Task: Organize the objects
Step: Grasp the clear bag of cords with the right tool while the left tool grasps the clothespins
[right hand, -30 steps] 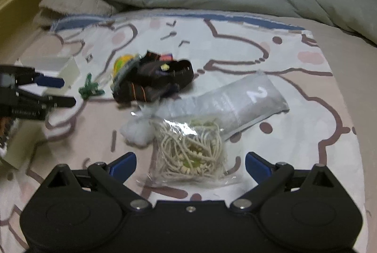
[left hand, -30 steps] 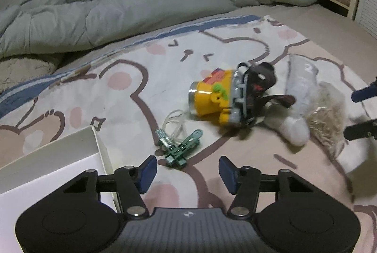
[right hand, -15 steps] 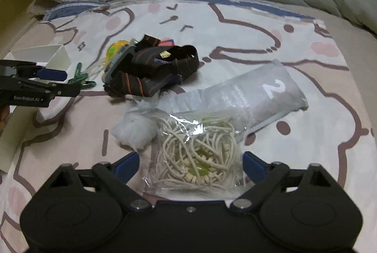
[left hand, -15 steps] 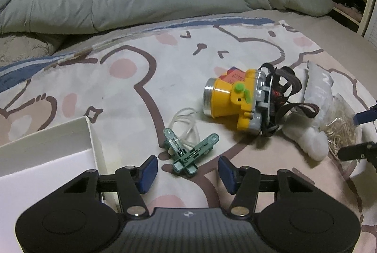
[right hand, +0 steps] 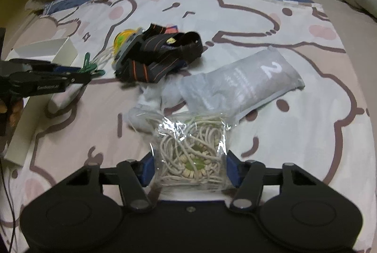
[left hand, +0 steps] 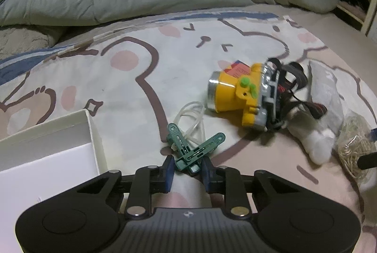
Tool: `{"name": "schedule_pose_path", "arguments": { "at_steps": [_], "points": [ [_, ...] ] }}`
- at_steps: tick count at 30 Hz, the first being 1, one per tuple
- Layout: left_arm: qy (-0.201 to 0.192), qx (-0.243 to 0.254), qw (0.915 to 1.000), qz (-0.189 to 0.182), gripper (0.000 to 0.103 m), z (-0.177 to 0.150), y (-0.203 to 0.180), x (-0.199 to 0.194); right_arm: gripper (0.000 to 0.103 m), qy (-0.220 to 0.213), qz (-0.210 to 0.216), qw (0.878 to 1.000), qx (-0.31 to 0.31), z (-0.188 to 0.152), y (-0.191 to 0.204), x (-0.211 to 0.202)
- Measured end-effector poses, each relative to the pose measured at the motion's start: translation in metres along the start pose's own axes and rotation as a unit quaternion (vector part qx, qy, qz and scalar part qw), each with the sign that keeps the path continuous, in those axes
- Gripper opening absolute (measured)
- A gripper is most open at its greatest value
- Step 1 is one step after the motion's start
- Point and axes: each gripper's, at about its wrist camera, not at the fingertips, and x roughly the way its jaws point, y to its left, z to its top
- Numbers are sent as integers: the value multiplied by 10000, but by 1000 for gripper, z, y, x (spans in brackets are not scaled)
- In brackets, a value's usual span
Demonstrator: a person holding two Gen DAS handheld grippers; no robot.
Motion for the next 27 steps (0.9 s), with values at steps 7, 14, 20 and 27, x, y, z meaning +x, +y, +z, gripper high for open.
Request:
{"name": "schedule_pose_path", "arguments": {
  "at_steps": [7,14,20,27],
  "points": [
    [286,141,9994,-154,26,-5,-10,-12,56,260,94,9996,-40,-13,2,-10],
    [853,508,9945,-329,26,-17,-22,-25,55,480,318,9982,-190,-29,7,-19],
    [694,1038,9921,-133,35,-21,-35,-28,56,528,330,9979,-198,-34,8,-18],
    [703,1362,9882,-19,38,-17,-38,-17,60,484,312,9983,-93,-33,7,-12]
  ]
}}
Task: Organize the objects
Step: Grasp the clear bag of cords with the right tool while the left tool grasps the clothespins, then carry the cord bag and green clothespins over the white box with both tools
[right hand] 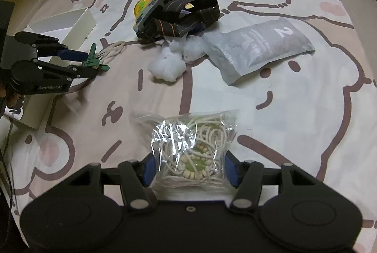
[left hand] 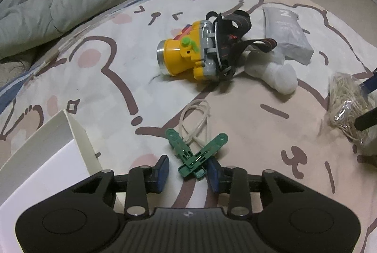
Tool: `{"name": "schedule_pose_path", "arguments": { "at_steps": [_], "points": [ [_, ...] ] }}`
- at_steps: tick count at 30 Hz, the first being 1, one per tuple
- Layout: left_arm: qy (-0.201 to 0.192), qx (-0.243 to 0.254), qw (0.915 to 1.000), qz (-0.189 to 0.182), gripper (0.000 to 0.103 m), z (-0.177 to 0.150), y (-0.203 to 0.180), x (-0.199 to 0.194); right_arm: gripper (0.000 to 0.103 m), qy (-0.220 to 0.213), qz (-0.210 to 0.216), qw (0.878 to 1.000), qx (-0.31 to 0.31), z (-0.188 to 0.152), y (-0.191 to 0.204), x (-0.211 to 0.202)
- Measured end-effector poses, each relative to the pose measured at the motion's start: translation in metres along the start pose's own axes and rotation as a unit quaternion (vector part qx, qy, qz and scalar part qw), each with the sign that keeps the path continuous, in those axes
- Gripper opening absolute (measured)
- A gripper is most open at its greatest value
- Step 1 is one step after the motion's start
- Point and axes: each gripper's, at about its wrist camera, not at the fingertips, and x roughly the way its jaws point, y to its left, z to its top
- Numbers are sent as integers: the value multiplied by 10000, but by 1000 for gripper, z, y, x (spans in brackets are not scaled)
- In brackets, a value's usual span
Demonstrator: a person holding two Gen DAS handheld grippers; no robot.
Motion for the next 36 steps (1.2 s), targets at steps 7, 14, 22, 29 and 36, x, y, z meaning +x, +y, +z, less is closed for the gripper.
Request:
{"name": "schedule_pose_path", "arguments": {
  "at_steps": [7,14,22,29,36],
  "points": [
    [86,-119,9999,-54,26,1,-1,2,62,0,-96,10000,11,2,2,7],
    [-101,-398,9991,64,26,4,2,-12,49,-193,-284,9994,-14,4,5,-1],
    [-538,-787,9953,164,26,12,3,-48,47,-763,-619,9945,373,11,-3,-31],
    [-926,-1063,9896,293,26,14,3,-82,47,-1390,-816,9836,809,17,-7,-62],
    [-1228,-1313,9826,473,26,13,4,-112,48,-1865,-849,9725,1110,19,2,-86]
  ]
}}
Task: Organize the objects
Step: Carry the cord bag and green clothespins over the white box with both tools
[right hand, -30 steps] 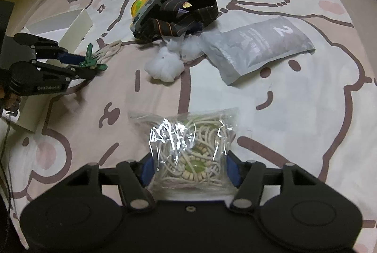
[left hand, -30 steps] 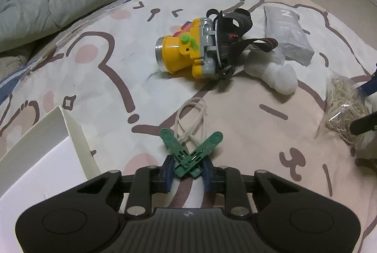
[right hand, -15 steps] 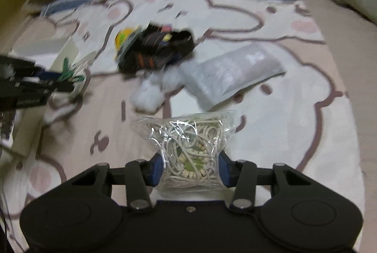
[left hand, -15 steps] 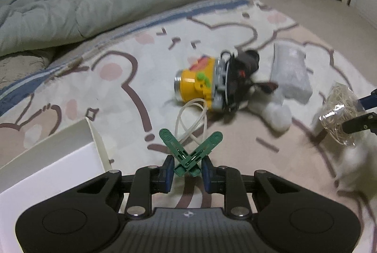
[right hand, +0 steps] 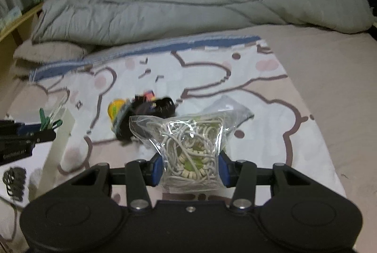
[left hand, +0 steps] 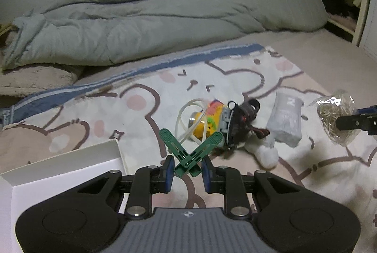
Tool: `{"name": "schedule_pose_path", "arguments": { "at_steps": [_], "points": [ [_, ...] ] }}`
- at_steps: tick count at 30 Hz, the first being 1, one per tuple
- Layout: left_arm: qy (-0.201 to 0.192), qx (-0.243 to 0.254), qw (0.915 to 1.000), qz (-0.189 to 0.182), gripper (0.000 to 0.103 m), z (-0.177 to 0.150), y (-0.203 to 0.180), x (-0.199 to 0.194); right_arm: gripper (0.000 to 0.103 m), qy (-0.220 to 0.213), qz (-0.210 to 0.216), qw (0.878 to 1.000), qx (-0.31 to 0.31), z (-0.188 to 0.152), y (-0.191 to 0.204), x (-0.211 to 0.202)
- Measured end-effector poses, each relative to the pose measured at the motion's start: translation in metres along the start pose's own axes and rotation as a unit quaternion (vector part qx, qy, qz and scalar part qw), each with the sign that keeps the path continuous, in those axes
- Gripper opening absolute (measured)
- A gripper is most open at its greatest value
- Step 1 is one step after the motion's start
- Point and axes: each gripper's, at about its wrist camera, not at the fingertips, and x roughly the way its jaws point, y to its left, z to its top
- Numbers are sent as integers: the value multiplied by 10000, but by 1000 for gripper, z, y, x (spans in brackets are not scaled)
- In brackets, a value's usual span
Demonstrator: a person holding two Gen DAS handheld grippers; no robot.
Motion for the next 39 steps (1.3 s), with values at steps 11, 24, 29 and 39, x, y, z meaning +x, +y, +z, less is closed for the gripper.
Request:
{"name": "schedule_pose_path", "arguments": {
  "at_steps": [11,24,29,39],
  "points": [
    [-317,-292,9987,275,26,-6,11,-34,48,-283,-65,9995,147,7,29,-14],
    [-317,-729,9931,866,26,-31,79,-57,48,-301,186,9994,-52,15,95,-3],
    [-348,-946,9893,1052,26,-40,108,-67,48,-297,383,9985,-270,16,131,3],
    [-317,-1173,9837,1329,26,-60,154,-78,48,-227,840,9941,-646,15,200,18]
  ]
}}
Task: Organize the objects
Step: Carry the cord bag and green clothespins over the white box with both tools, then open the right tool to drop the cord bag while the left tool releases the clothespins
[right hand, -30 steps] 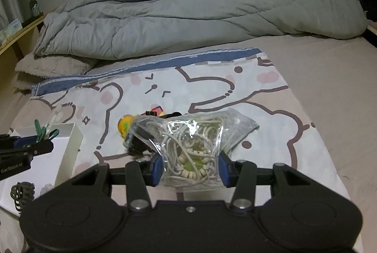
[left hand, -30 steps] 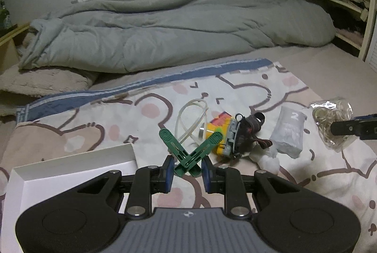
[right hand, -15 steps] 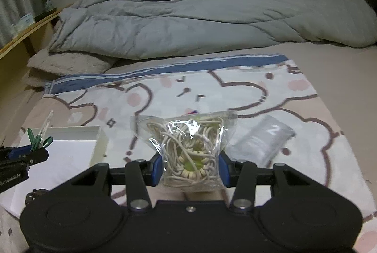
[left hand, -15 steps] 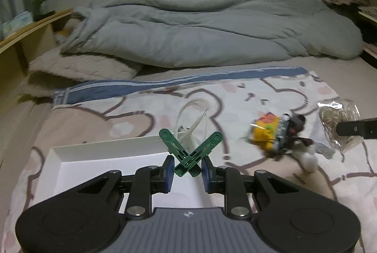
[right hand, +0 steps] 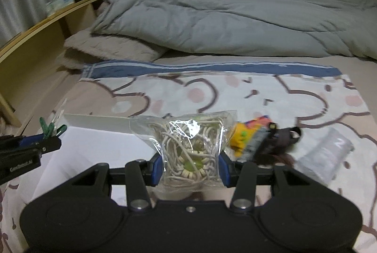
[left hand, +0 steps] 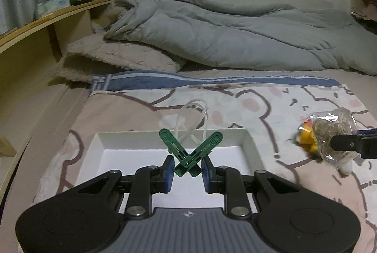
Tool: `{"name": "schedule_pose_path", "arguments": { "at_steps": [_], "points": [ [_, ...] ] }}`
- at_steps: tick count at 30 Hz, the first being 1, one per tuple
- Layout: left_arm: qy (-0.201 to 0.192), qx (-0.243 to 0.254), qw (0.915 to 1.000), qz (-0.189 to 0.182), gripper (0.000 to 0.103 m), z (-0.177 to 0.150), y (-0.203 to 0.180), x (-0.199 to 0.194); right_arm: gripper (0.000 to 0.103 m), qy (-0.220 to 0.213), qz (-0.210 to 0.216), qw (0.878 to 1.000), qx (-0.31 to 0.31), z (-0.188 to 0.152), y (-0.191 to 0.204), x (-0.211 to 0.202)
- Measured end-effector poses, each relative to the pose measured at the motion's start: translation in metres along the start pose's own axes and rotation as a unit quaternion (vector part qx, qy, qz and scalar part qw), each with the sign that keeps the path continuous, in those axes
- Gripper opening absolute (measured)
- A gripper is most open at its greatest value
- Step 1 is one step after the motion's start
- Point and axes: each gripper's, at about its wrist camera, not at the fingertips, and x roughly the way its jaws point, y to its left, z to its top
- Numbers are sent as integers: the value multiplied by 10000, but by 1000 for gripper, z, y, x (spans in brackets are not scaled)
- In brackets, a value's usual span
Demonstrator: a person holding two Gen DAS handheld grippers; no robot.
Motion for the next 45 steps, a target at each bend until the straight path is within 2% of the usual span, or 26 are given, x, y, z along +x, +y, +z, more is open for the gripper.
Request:
{"name": "schedule_pose_path", "arguments": {
  "at_steps": [6,14,23,31,36,41,44,45],
  "points": [
    [243,53,9996,150,26,-10,28,4,48,160,212,9995,-140,0,31,19],
    [932,236,9947,366,26,-34,60,13,48,444,422,9977,-287,3,62,41],
    [1580,256,9870,163,26,-62,82,14,48,1129,607,9914,275,-3,87,88],
    [2014,341,9789,120,26,-79,84,26,49,1382,613,9879,347,-10,111,113],
    [2085,353,9772,166,26,-84,88,30,50,1528,585,9861,302,-13,117,123],
    [2164,345,9756,135,26,-88,89,32,55,1479,526,9873,233,-15,121,126],
    [2228,328,9742,124,28,-91,89,35,58,1546,480,9866,224,-16,121,129],
    [2236,306,9741,129,32,-91,90,35,59,1563,459,9864,206,-17,122,130]
  ]
}}
